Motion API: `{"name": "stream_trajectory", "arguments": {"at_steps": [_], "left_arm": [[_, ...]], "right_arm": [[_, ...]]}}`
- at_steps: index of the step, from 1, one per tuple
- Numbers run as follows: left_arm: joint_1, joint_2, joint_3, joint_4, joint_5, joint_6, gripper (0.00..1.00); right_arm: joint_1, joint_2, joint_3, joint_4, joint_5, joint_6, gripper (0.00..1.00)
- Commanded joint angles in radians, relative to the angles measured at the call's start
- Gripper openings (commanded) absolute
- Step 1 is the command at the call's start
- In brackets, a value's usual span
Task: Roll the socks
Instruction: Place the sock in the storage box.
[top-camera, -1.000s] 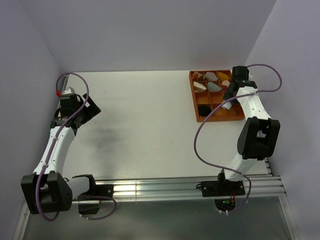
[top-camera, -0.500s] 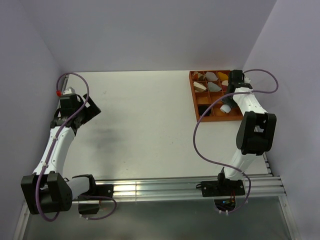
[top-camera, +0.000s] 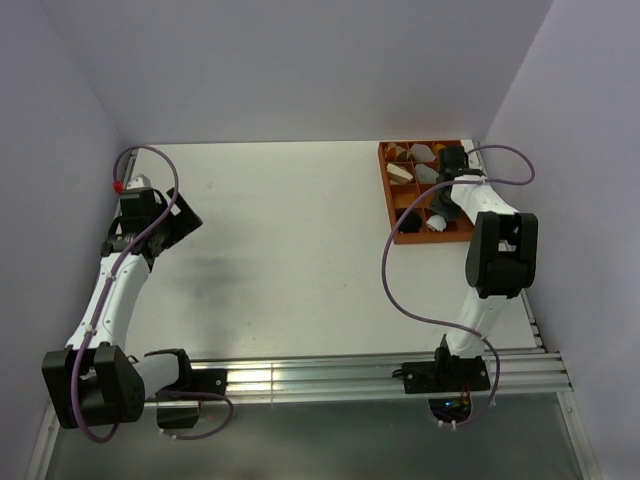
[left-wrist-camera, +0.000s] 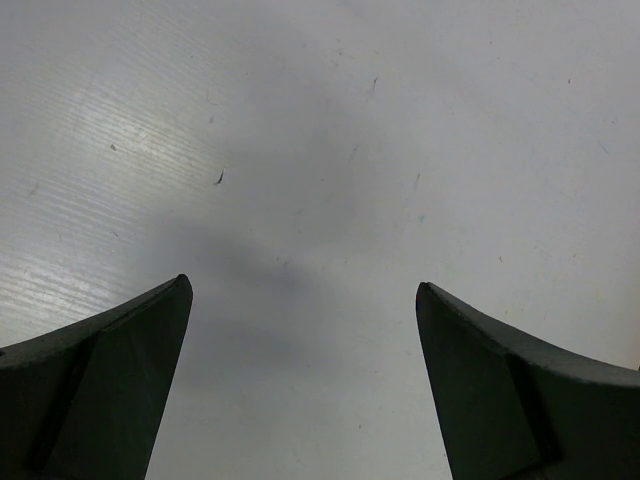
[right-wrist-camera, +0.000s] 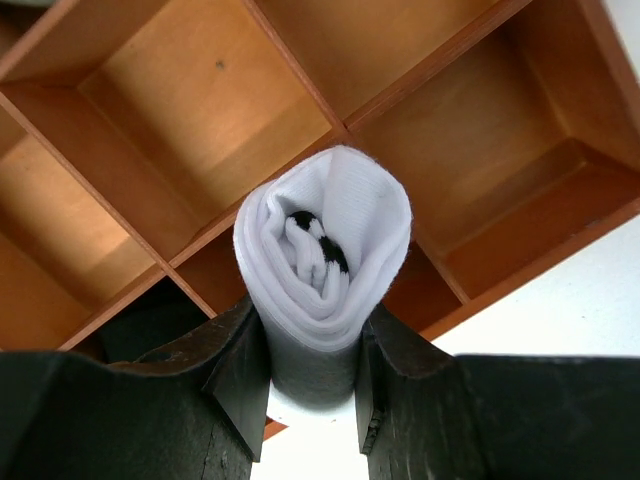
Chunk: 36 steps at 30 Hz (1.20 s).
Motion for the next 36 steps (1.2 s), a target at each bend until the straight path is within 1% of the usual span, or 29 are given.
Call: {"name": "stream_trajectory", "arguments": {"at_steps": [1, 6, 10, 23, 33, 36], "left_arm": [[0.002, -0.014, -0.007, 0.010, 0.012, 0.015, 0.99], [0.002, -0.014, -0.008, 0.013, 0.018, 0.015, 0.99], [0.003, -0.016, -0.010, 0.014, 0.021, 0.015, 0.99], [0.003, -0.013, -0.014, 0.014, 0.024, 0.015, 0.99], [0.005, -0.005, -0.019, 0.019, 0.029, 0.015, 0.99], [0.005, -0.004, -0.020, 0.020, 0.032, 0.013, 0.99]], "right_arm": [[0.004, 0.004, -0.001, 0.030, 0.011, 0.020, 0.00], [0.004, 0.021, 0.002, 0.003, -0.040, 0.019, 0.00], [0.001, 0.073, 0.046, -0.051, -0.073, 0.005, 0.00], [-0.044, 0.167, 0.099, -0.105, -0.121, -0.036, 0.00], [-0.053, 0.268, 0.181, -0.154, -0.184, -0.076, 0.00], [-0.055, 0.291, 0.221, -0.201, -0.184, -0.072, 0.00]]}}
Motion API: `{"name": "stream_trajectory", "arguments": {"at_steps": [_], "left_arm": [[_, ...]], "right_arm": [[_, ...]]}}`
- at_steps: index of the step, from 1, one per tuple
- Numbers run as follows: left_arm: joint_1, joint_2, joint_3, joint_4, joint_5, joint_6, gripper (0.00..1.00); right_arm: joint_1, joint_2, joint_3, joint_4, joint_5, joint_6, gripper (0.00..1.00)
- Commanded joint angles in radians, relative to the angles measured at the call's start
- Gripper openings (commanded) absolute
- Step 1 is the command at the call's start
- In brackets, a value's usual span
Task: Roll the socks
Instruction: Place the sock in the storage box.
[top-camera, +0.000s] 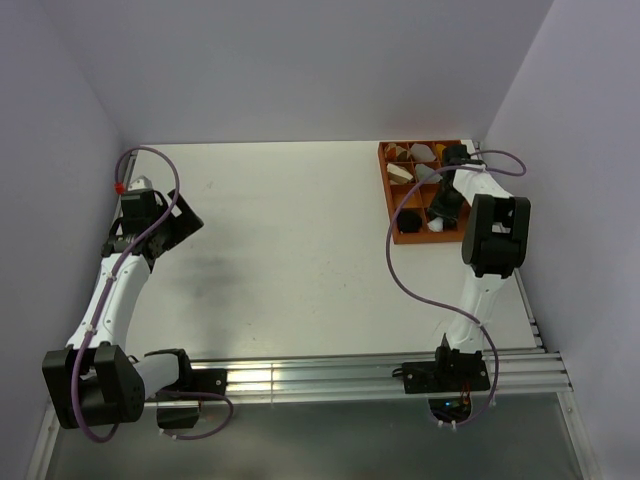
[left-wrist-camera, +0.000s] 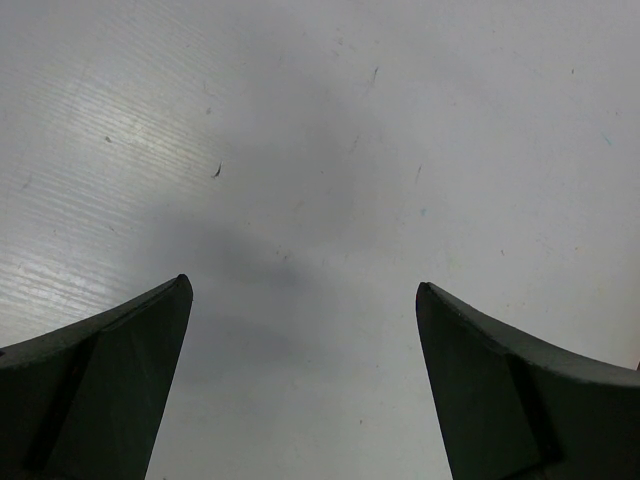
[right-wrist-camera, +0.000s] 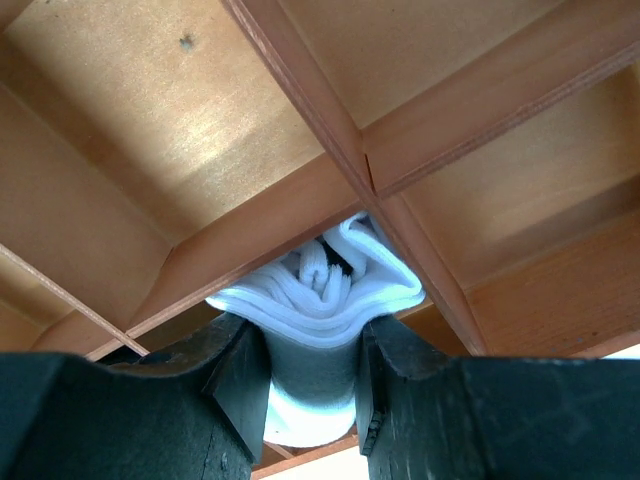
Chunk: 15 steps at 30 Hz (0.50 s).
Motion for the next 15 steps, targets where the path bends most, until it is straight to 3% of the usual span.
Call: {"name": "stream_trajectory", "arguments": {"at_steps": [1, 8, 15], "left_arm": [[0.005, -0.004, -0.009, 0.020, 0.021, 0.013, 0.99], [0.008, -0.004, -0.010, 0.023, 0.027, 0.012, 1.00], [0.008, -0.007, -0.010, 0.024, 0.035, 0.013, 0.99]], "right_arm": [[-0.005, 0.066, 0.022, -0.021, -0.029, -0.002, 0.00], [-0.011, -0.003, 0.011, -0.002, -0.017, 0.014, 0.27], [-0.015, -0.037, 0.059, -0.038, -0.024, 0.021, 0.46]]}}
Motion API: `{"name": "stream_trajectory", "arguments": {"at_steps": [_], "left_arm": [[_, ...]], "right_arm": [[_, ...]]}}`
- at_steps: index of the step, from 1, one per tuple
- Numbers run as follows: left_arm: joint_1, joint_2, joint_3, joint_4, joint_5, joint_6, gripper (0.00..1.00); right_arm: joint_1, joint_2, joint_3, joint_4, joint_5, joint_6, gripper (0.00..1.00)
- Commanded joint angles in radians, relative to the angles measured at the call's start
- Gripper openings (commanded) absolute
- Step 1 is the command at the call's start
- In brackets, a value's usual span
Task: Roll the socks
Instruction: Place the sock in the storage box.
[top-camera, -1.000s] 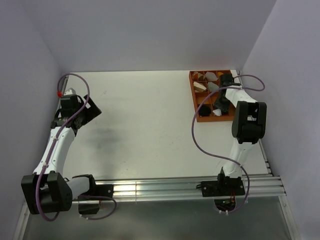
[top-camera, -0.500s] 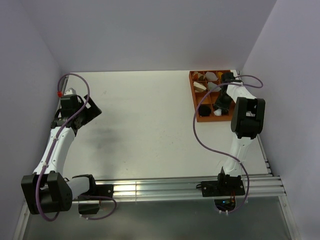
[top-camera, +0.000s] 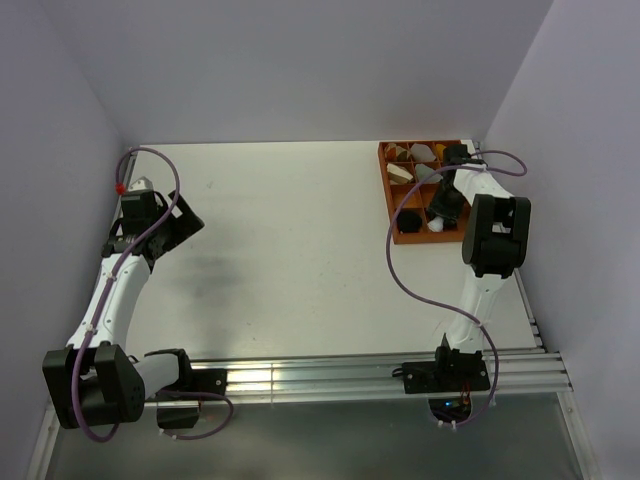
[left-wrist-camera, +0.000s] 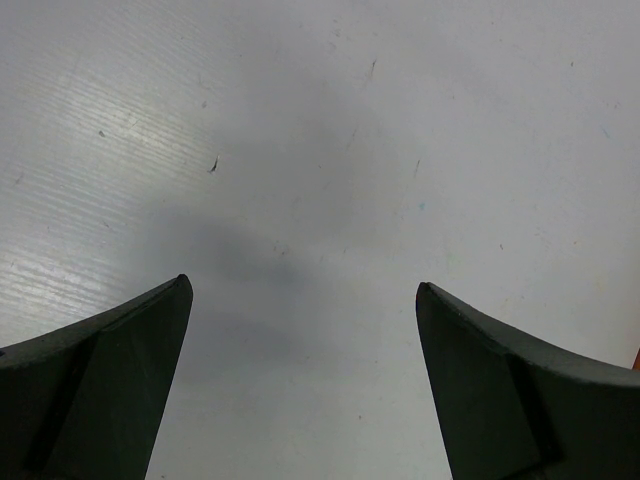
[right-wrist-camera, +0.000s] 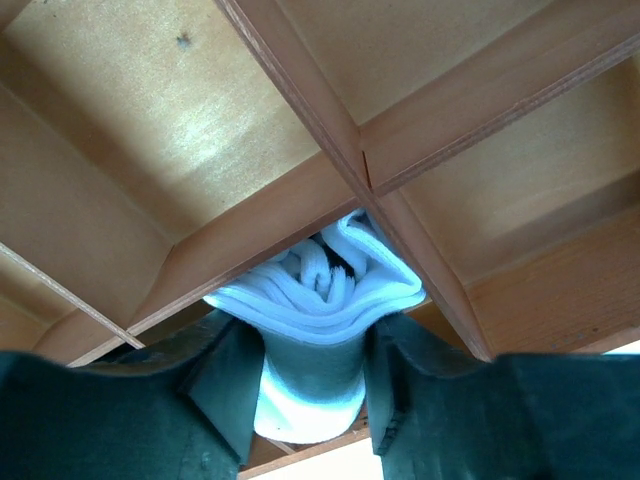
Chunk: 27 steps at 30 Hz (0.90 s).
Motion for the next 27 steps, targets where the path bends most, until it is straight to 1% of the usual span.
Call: {"name": "stream_trajectory", "arguments": {"at_steps": [1, 2, 7, 13, 19, 27], "left_arm": [[0.005, -0.007, -0.004, 0.024, 0.019, 0.013, 0.99], [0.005, -0.007, -0.004, 0.024, 0.019, 0.013, 0.99], [0.005, -0.007, -0.004, 0.025, 0.025, 0.012, 1.00], [0.005, -0.004, -0.004, 0.025, 0.028, 0.012, 0.99], [0.005, -0.004, -0.006, 0.027, 0.034, 0.012, 0.99], [0.007, -0.008, -0.007, 0.025, 0.030, 0.012, 0.99]], "right_arm": [[-0.005, -0.046, 0.043, -0.013, -0.016, 0.013, 0.48], [-0.007, -0.047, 0.044, -0.013, -0.016, 0.015, 0.51], [-0.008, -0.053, 0.046, -0.019, -0.016, 0.022, 0.59], [-0.008, -0.085, 0.067, -0.031, -0.012, 0.028, 0.63], [-0.007, -0.121, 0.086, -0.054, -0.012, 0.033, 0.66], [-0.008, -0.102, 0.087, -0.040, 0.010, 0.039, 0.65]]}}
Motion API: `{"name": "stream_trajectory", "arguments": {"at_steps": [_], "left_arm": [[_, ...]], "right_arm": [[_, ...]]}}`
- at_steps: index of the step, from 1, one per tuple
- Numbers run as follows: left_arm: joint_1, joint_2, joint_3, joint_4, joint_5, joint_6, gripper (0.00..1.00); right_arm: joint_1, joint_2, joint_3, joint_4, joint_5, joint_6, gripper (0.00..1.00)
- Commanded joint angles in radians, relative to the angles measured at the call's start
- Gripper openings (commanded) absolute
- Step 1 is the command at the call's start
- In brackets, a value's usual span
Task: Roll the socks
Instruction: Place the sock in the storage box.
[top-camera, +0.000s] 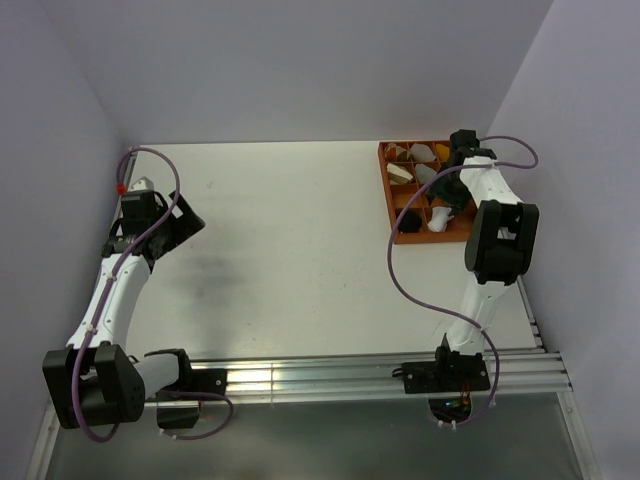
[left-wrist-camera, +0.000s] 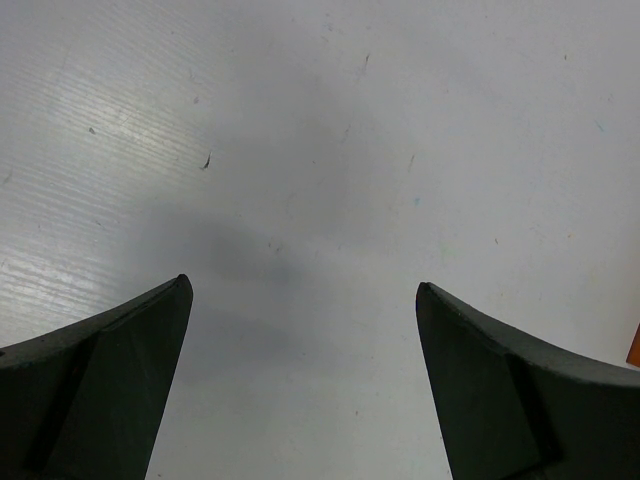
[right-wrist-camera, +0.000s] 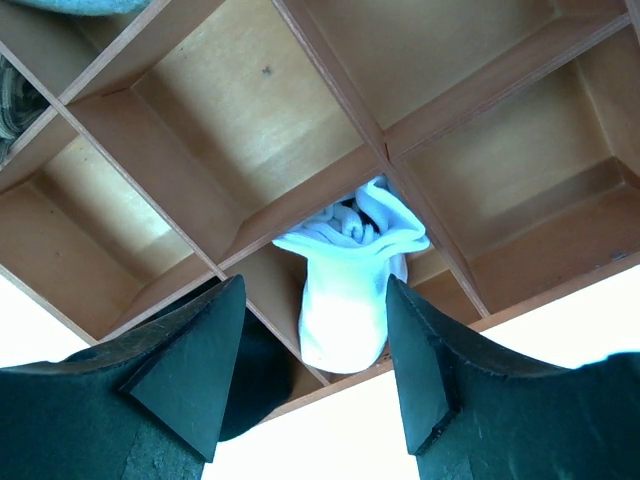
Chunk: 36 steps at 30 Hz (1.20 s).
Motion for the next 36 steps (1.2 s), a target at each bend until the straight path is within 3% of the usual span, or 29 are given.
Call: {"name": "stream_trajectory", "arguments": {"at_steps": [1, 14, 19, 26, 36], "left_arm": [[0.005, -0.008, -0.006, 0.025, 0.011, 0.012, 1.00], [0.005, -0.008, -0.009, 0.030, 0.020, 0.015, 0.99], [0.005, -0.007, -0.010, 0.032, 0.025, 0.015, 1.00], [0.005, -0.010, -0.010, 0.033, 0.025, 0.015, 0.99], [0.005, -0.014, -0.015, 0.036, 0.027, 0.015, 0.99]], "right_arm": [[-0.008, -0.020, 0.020, -0.004, 0.034, 0.012, 0.65], [-0.015, 0.029, -0.011, 0.053, 0.040, 0.006, 0.63], [-0.016, 0.046, -0.029, 0.080, 0.051, -0.001, 0.54], [-0.018, 0.069, -0.077, 0.099, 0.043, -0.008, 0.34], [-0.019, 0.101, -0.107, 0.092, 0.011, 0.002, 0.34]]}}
